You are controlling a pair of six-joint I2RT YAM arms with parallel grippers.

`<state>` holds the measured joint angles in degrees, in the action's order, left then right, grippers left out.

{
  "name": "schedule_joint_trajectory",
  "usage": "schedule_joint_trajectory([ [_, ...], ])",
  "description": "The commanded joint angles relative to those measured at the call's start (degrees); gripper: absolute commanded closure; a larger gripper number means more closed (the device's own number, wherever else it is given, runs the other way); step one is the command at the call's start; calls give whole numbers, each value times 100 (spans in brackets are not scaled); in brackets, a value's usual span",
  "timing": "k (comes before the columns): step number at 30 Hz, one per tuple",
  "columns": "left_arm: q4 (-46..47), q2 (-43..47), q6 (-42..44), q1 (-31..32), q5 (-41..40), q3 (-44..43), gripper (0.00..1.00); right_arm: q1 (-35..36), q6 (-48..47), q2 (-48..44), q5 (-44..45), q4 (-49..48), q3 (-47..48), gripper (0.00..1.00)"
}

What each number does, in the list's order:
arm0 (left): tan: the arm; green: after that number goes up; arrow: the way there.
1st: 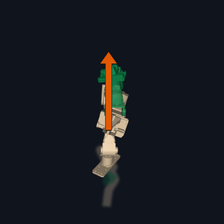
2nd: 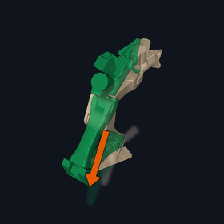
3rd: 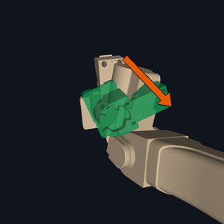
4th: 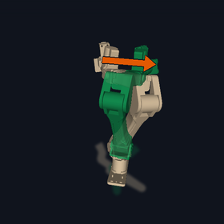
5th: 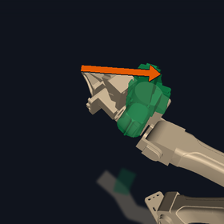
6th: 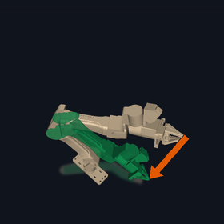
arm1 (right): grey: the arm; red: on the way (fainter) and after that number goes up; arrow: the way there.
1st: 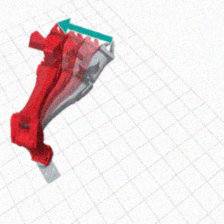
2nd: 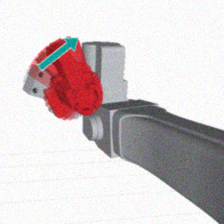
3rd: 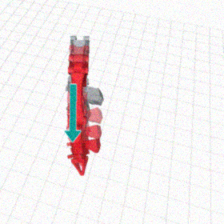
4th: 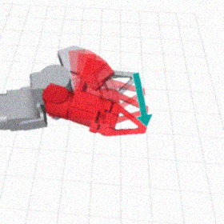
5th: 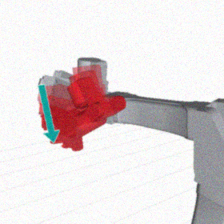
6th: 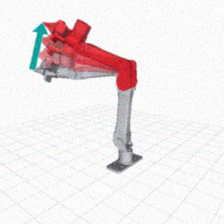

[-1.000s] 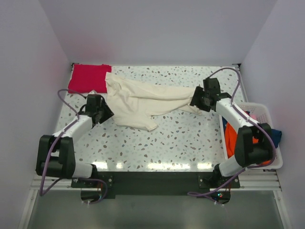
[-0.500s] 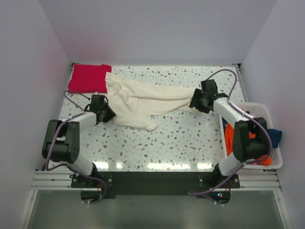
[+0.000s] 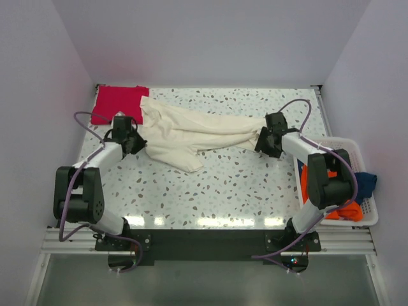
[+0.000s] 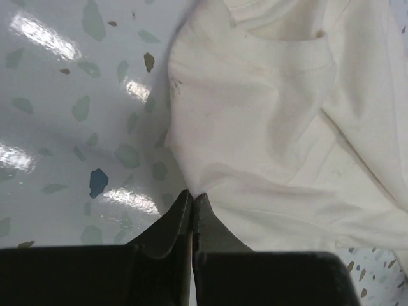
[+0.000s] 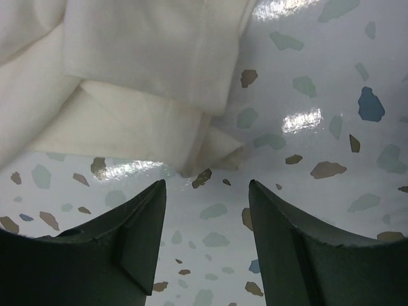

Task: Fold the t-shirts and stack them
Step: Flatten the tshirt out

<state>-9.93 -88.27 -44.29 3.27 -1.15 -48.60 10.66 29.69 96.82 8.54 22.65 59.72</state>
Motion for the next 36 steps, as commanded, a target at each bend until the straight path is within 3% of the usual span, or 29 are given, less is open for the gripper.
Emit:
schedule_joint_trajectory([
  [1,-360,424,228,-327,-237,-387,100,7,-7,-40,157,-235,-127,42],
  [8,-501,793,526,-819,-114,-475,100,59,-16,65,105,-253,-110,42],
  [26,-387,803,553,-854,246,-493,100,692,353,-936,333,-489,-1050,43],
  [36,-342,759,562,-872,264,-458,100,754,344,-234,377,-490,-577,45],
])
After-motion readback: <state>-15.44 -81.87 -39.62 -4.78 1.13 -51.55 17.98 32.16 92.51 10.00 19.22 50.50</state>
